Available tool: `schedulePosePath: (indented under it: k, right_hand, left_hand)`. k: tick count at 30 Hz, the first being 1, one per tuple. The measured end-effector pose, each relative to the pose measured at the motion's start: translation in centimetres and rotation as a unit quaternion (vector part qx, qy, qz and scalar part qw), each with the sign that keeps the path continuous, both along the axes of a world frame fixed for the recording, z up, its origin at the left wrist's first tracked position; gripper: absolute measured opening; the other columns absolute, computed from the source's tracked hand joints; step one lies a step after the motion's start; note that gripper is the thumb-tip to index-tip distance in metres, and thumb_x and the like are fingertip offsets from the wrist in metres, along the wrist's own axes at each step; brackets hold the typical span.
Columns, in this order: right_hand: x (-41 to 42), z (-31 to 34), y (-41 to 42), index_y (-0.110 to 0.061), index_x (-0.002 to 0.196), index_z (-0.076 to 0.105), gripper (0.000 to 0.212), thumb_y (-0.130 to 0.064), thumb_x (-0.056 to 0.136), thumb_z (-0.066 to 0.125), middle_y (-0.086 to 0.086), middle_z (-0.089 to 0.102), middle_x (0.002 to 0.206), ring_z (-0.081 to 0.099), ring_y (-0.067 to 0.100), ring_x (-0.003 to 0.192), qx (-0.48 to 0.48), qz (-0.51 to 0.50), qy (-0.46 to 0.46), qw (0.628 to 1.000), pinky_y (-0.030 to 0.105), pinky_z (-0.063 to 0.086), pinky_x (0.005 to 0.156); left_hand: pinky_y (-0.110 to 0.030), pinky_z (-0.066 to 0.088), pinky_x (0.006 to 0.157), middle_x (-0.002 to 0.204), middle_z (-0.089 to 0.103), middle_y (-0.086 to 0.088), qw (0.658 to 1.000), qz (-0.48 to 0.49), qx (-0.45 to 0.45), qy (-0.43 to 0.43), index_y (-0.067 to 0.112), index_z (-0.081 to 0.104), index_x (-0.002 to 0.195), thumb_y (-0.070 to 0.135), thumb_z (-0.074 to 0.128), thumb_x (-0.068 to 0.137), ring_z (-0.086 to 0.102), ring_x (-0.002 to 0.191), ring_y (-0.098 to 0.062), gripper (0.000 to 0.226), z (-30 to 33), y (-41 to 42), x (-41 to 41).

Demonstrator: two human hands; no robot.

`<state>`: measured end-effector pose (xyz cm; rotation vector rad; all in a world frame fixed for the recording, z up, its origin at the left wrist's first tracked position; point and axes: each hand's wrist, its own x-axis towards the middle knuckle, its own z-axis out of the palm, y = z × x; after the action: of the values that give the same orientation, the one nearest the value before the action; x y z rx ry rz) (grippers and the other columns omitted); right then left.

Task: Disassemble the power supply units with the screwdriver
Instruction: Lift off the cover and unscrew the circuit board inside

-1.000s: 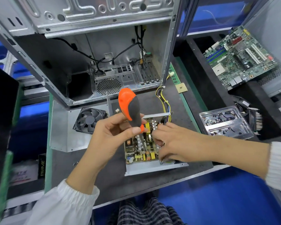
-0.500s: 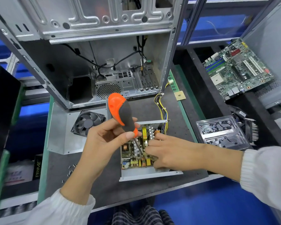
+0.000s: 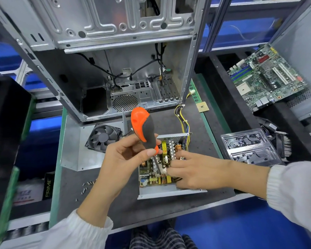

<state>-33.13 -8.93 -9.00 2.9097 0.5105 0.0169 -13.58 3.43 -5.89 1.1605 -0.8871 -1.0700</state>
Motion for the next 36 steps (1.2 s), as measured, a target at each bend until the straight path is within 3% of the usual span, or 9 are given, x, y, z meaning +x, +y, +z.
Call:
schedulePosePath:
  k: [7, 10, 14, 17, 19, 23, 26, 29, 36]
  right_hand:
    - [-0.5, -0.4, -0.5, -0.026, 0.067, 0.060, 0.032, -0.006, 0.090, 0.049, -0.003, 0.056, 0.103, 0.053, 0.018, 0.098, -0.025, 0.029, -0.003, 0.999, 0.037, 0.029, 0.104]
    - [-0.5, -0.8, -0.8, -0.028, 0.075, 0.065, 0.030, -0.013, 0.095, 0.048, -0.005, 0.056, 0.128, 0.046, 0.020, 0.120, -0.008, 0.017, 0.000, 1.000, 0.044, 0.023, 0.113]
    - [-0.2, -0.9, -0.8, -0.034, 0.082, 0.070, 0.026, -0.020, 0.092, 0.051, -0.004, 0.048, 0.141, 0.035, 0.024, 0.137, 0.038, -0.036, 0.036, 0.998, 0.053, 0.015, 0.116]
    - [-0.1, -0.8, -0.8, -0.035, 0.082, 0.070, 0.015, -0.022, 0.086, 0.064, -0.003, 0.048, 0.142, 0.033, 0.026, 0.139, 0.062, -0.065, 0.066, 0.994, 0.055, 0.013, 0.115]
    - [0.0, -0.8, -0.7, -0.034, 0.080, 0.070, 0.011, -0.027, 0.087, 0.064, -0.001, 0.048, 0.140, 0.031, 0.027, 0.139, 0.074, -0.074, 0.071, 0.992, 0.054, 0.011, 0.116]
    - [0.2, -1.3, -0.4, -0.027, 0.079, 0.067, 0.017, -0.026, 0.092, 0.055, 0.003, 0.050, 0.136, 0.030, 0.026, 0.138, 0.068, -0.067, 0.057, 0.994, 0.054, 0.011, 0.116]
    - [0.0, -1.8, -0.4, -0.023, 0.081, 0.063, 0.029, -0.022, 0.097, 0.039, 0.006, 0.051, 0.135, 0.032, 0.025, 0.138, 0.087, -0.066, 0.040, 0.993, 0.053, 0.008, 0.117]
    - [0.0, -2.1, -0.4, -0.024, 0.080, 0.066, 0.034, -0.021, 0.097, 0.036, 0.006, 0.052, 0.134, 0.031, 0.024, 0.137, 0.112, -0.064, 0.042, 0.991, 0.051, 0.007, 0.117]
    - [0.2, -1.3, -0.6, -0.020, 0.082, 0.072, 0.017, -0.024, 0.094, 0.060, 0.006, 0.057, 0.126, 0.042, 0.023, 0.129, 0.237, -0.088, 0.019, 0.967, 0.046, 0.021, 0.114]
  left_hand:
    - [-0.031, 0.057, 0.083, 0.097, 0.075, -0.008, 1.000, 0.009, 0.002, -0.005, 0.025, 0.076, 0.100, 0.023, 0.074, 0.076, 0.073, 0.089, -0.025, 0.025, -0.3, 0.3, -0.2]
    - [-0.034, 0.057, 0.084, 0.094, 0.074, -0.011, 1.000, 0.016, 0.008, -0.005, 0.023, 0.076, 0.102, 0.023, 0.074, 0.075, 0.073, 0.090, -0.026, 0.026, -0.4, 0.4, -0.2]
    - [-0.030, 0.057, 0.083, 0.093, 0.074, -0.011, 1.000, 0.024, 0.012, -0.005, 0.021, 0.075, 0.102, 0.018, 0.077, 0.076, 0.073, 0.089, -0.022, 0.027, -0.5, 0.3, -0.1]
    - [-0.026, 0.056, 0.080, 0.096, 0.075, -0.006, 1.000, 0.022, 0.009, 0.004, 0.018, 0.074, 0.102, 0.011, 0.073, 0.078, 0.073, 0.088, -0.022, 0.026, -0.5, 0.2, -0.2]
    - [-0.031, 0.057, 0.081, 0.094, 0.075, -0.009, 1.000, 0.025, 0.011, -0.001, 0.018, 0.074, 0.103, 0.014, 0.077, 0.077, 0.073, 0.088, -0.025, 0.026, -0.5, 0.2, -0.3]
    - [-0.040, 0.057, 0.084, 0.093, 0.073, -0.015, 0.999, 0.038, 0.019, -0.013, 0.018, 0.074, 0.105, 0.024, 0.077, 0.075, 0.070, 0.087, -0.033, 0.031, -0.7, 0.4, 0.0]
    - [-0.028, 0.056, 0.079, 0.097, 0.074, -0.009, 0.999, 0.041, 0.015, -0.005, 0.010, 0.071, 0.107, 0.019, 0.076, 0.076, 0.072, 0.087, -0.027, 0.033, -0.8, 0.4, 0.2]
    - [-0.024, 0.055, 0.079, 0.100, 0.075, -0.006, 0.999, 0.045, 0.009, 0.007, 0.007, 0.069, 0.108, 0.016, 0.072, 0.077, 0.073, 0.088, -0.024, 0.032, -0.9, 0.5, 0.3]
    - [-0.024, 0.055, 0.081, 0.100, 0.075, -0.006, 0.999, 0.044, -0.023, 0.014, 0.018, 0.073, 0.106, 0.014, 0.072, 0.082, 0.073, 0.088, -0.025, 0.025, -0.6, 0.6, 0.8]
